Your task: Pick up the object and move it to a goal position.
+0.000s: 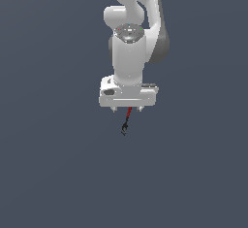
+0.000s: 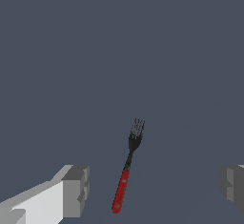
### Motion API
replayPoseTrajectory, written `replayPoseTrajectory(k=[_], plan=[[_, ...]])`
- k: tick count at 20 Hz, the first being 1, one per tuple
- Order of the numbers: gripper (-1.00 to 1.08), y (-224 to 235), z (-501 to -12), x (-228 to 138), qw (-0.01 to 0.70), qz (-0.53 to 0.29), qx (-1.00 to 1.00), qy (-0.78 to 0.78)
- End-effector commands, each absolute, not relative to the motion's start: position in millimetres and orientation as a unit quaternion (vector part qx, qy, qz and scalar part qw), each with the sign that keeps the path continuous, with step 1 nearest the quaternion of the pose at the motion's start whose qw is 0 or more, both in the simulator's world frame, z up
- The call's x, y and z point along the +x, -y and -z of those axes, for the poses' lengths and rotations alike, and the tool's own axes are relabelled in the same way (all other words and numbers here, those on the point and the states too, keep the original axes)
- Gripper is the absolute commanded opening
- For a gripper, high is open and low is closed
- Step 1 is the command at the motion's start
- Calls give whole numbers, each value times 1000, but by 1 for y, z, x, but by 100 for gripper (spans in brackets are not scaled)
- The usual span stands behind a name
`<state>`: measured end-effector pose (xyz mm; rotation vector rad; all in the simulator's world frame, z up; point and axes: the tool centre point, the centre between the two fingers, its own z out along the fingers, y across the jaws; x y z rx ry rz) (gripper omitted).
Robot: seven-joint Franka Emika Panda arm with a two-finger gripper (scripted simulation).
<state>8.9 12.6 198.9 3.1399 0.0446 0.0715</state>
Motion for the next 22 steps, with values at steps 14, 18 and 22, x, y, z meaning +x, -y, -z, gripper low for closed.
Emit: replayPoseTrajectory(k=[14, 18, 22], plan=[[100, 9, -202, 13, 0, -31, 999, -14], [100, 7, -193, 10, -1, -30, 1000, -6], [100, 3, -175, 3, -2, -26, 1000, 10]])
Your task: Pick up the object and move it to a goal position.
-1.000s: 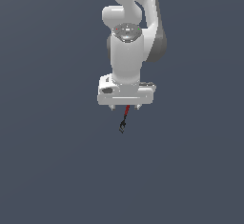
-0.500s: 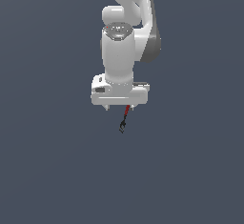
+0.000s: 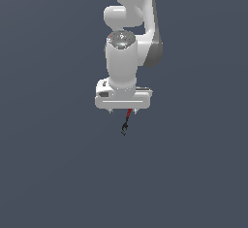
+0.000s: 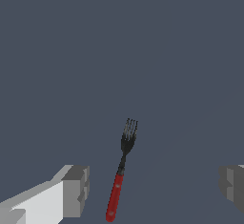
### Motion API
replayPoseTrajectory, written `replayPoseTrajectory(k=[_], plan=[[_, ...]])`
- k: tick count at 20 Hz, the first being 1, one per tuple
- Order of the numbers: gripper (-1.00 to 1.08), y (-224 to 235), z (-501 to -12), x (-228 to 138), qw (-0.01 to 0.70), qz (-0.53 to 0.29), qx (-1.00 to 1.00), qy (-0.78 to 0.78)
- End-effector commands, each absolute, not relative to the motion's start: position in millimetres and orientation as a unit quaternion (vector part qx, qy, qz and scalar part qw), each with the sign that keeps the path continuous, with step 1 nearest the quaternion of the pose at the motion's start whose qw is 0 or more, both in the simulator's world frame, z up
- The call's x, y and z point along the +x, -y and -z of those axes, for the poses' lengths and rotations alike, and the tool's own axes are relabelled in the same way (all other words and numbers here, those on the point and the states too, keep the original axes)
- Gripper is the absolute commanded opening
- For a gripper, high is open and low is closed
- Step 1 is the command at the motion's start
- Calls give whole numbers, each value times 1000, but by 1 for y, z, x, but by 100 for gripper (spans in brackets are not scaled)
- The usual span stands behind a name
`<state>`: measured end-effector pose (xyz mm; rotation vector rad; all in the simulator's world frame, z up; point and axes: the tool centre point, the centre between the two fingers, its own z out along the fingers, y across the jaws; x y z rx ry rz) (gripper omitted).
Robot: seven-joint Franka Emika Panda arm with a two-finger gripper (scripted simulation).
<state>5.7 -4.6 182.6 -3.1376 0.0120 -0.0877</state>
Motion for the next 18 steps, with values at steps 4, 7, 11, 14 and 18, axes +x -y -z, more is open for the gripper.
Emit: replayPoseTrajectory(k=[4, 7, 11, 14, 18], plan=[[100, -3, -147, -10, 3, 20, -999, -35], [100, -7, -120, -24, 3, 14, -998, -60], [100, -12, -89, -43, 3, 8, -996, -91], [100, -15, -74, -54, 2, 4, -994, -107], [100, -17, -61, -64, 0, 1, -993, -121]])
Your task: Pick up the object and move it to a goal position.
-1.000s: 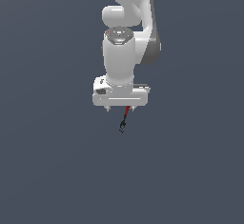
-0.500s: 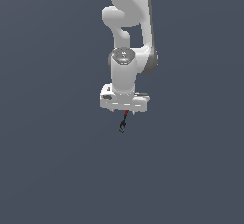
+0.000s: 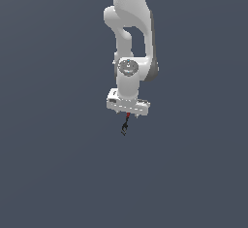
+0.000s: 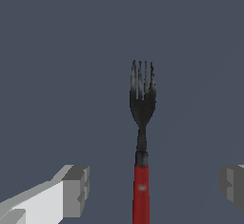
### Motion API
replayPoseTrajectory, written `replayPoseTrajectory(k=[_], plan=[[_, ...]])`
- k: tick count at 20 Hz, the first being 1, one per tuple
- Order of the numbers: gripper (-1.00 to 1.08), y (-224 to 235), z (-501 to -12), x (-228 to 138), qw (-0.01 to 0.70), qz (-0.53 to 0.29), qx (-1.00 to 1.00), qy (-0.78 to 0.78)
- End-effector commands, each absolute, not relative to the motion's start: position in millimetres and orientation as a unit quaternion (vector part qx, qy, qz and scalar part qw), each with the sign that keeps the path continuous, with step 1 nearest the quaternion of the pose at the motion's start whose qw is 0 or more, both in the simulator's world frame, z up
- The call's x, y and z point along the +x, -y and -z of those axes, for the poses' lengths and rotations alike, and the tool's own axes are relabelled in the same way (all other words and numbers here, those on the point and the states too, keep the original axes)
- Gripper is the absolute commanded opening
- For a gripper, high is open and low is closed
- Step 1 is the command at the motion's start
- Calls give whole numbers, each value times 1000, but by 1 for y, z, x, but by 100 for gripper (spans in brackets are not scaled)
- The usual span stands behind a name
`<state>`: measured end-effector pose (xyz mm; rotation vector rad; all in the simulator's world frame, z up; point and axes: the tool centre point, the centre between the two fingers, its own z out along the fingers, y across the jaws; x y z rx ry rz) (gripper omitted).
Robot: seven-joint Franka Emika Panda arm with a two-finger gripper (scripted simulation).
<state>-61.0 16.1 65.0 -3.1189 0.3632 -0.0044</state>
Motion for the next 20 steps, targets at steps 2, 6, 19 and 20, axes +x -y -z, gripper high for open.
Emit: replayPoseTrajectory(k=[2, 6, 19, 20], plan=[[100, -17, -57, -67, 0, 0, -992, -125], [100, -17, -57, -67, 0, 0, -992, -124], [100, -17, -13, -69, 0, 0, -992, -126], [100, -17, -10, -69, 0, 0, -992, -126]])
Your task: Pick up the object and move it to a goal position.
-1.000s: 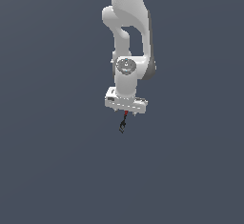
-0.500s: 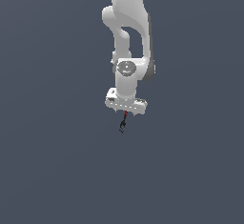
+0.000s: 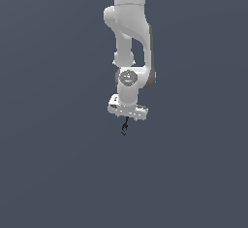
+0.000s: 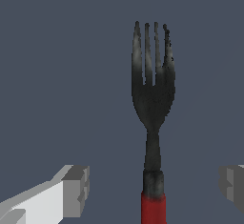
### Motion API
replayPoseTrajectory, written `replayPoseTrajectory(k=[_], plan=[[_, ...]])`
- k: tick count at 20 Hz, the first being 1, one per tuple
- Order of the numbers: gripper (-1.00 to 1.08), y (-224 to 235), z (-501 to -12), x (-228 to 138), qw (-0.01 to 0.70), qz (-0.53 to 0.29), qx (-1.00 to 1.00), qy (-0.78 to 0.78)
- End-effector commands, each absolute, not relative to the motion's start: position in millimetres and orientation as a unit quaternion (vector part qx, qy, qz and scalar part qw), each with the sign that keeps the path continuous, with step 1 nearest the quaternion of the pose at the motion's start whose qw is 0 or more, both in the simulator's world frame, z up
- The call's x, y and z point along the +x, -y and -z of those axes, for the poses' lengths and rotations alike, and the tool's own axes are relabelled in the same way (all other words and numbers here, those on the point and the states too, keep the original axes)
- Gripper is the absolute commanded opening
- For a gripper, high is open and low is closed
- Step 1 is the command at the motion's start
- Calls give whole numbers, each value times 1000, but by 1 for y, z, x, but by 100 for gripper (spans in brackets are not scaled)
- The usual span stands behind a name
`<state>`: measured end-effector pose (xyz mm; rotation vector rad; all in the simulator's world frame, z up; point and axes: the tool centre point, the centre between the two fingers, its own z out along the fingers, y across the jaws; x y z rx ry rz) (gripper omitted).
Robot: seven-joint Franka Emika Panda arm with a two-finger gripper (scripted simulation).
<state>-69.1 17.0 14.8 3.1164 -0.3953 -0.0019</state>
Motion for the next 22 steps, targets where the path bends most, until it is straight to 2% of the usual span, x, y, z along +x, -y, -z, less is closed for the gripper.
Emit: replayPoseTrajectory(k=[1, 4, 5, 22], plan=[[100, -17, -8, -69, 0, 0, 992, 126], [100, -17, -6, -68, 0, 0, 992, 126], [-100, -17, -6, -68, 0, 0, 992, 126], [-100, -17, -24, -65, 0, 0, 992, 128]])
